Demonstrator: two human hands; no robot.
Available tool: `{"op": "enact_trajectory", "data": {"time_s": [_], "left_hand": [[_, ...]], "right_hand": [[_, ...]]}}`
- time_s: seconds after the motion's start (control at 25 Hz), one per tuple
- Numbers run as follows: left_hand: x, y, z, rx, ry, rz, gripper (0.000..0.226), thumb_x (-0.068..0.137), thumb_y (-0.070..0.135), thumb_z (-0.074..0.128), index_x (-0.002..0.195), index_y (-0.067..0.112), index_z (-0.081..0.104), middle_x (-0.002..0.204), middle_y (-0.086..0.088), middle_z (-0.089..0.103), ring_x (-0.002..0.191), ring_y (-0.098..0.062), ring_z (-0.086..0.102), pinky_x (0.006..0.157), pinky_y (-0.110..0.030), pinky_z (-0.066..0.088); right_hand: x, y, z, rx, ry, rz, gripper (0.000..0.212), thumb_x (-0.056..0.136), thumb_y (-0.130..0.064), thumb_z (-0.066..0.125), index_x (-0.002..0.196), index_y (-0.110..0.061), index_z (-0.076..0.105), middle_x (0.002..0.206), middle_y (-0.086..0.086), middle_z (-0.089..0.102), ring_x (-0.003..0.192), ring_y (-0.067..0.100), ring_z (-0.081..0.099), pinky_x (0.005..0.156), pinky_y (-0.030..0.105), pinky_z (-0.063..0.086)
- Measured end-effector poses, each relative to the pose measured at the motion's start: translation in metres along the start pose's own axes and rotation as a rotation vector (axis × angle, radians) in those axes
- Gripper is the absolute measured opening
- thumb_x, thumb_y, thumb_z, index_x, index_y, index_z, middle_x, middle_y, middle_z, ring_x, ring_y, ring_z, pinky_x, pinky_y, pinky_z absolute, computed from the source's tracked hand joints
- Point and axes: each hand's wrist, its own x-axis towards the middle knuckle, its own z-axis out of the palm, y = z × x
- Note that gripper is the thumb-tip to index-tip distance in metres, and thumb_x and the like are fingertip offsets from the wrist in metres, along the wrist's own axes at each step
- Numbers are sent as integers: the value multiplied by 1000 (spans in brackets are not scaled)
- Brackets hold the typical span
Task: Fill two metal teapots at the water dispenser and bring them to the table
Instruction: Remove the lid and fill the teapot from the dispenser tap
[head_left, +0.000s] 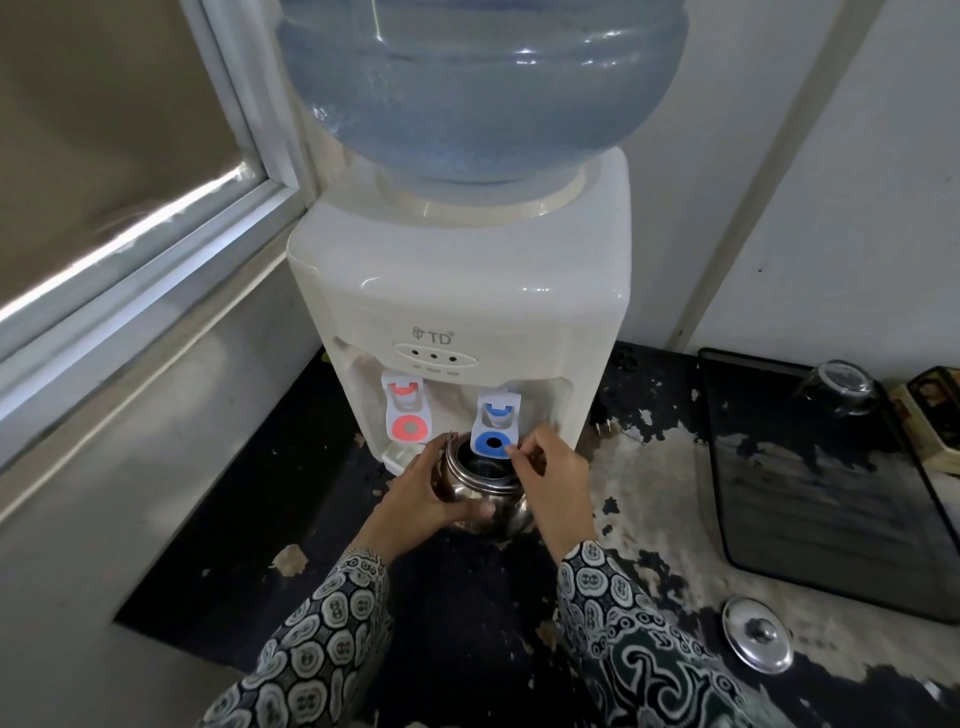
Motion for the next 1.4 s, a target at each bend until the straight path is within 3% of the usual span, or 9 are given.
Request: {"op": "enact_trajectory", "data": {"time_s": [0.12, 0.24, 0.32, 0.44, 0.72, 0.92, 1.0, 1.32, 1.4], "left_hand": [[-1, -1, 1, -15, -1, -9, 96, 48, 55, 82, 131, 44, 34, 132, 13, 51, 119, -8, 49, 100, -29, 38], [-2, 0, 1, -20, 3, 3, 88, 52, 47, 86, 125, 48, 37, 128, 19, 52, 117, -3, 49, 101, -29, 36], [-3, 0, 3, -29, -5, 21, 84, 53, 41, 88, 123, 44, 42, 124, 20, 55, 115, 0, 51, 100, -29, 39], [-4, -4, 8, 3, 18, 50, 93, 46, 43, 89, 126, 38, 42, 126, 14, 55, 116, -4, 54, 101, -34, 44], [-21, -15, 31, 102, 173, 93, 99, 41, 43, 87, 127, 37, 38, 127, 11, 54, 117, -11, 53, 99, -42, 47], [-47, -16, 54, 41, 221, 98, 89, 42, 32, 91, 115, 36, 41, 116, 13, 56, 108, -7, 56, 86, -26, 47], [-58, -19, 71, -2, 242, 56, 89, 40, 35, 92, 113, 40, 41, 116, 12, 57, 106, -4, 57, 83, -22, 45], [-94, -9, 143, -72, 277, -72, 98, 39, 37, 91, 120, 41, 35, 123, 11, 54, 112, -9, 55, 92, -33, 47], [-99, -4, 159, -54, 288, -98, 101, 40, 38, 90, 124, 37, 33, 126, 8, 52, 115, -13, 54, 94, -38, 47]], "right_hand": [[-17, 9, -4, 85, 96, 48, 16, 83, -17, 65, 76, -13, 51, 81, 2, 55, 66, 8, 51, 62, 13, 43], [-33, 26, -2, 291, 156, 328, 26, 80, -32, 67, 92, -20, 46, 99, 9, 53, 83, 19, 54, 74, 24, 47], [-32, 30, -3, 443, 77, 556, 39, 75, -50, 65, 93, -26, 39, 109, 13, 53, 95, 24, 57, 83, 41, 53], [-29, 17, -11, 620, -63, 729, 48, 80, -43, 65, 103, -25, 27, 107, 1, 53, 98, 17, 58, 80, 41, 57], [-38, 14, -15, 618, -115, 694, 63, 80, -12, 66, 116, -28, 17, 112, 3, 56, 97, 17, 58, 85, 42, 52], [-58, 31, -27, 557, -119, 598, 53, 75, -15, 70, 111, -23, 33, 109, 4, 61, 95, 17, 62, 74, 38, 56], [-69, 41, -36, 507, -101, 570, 56, 71, -17, 73, 113, -21, 36, 106, 4, 64, 93, 17, 64, 79, 41, 56], [-97, 73, -89, 469, -141, 527, 53, 74, -5, 70, 114, -19, 38, 101, -6, 63, 89, 4, 61, 72, 19, 51], [-100, 82, -100, 477, -150, 539, 53, 74, -5, 69, 114, -22, 38, 106, -2, 62, 92, 6, 60, 76, 24, 53]]}}
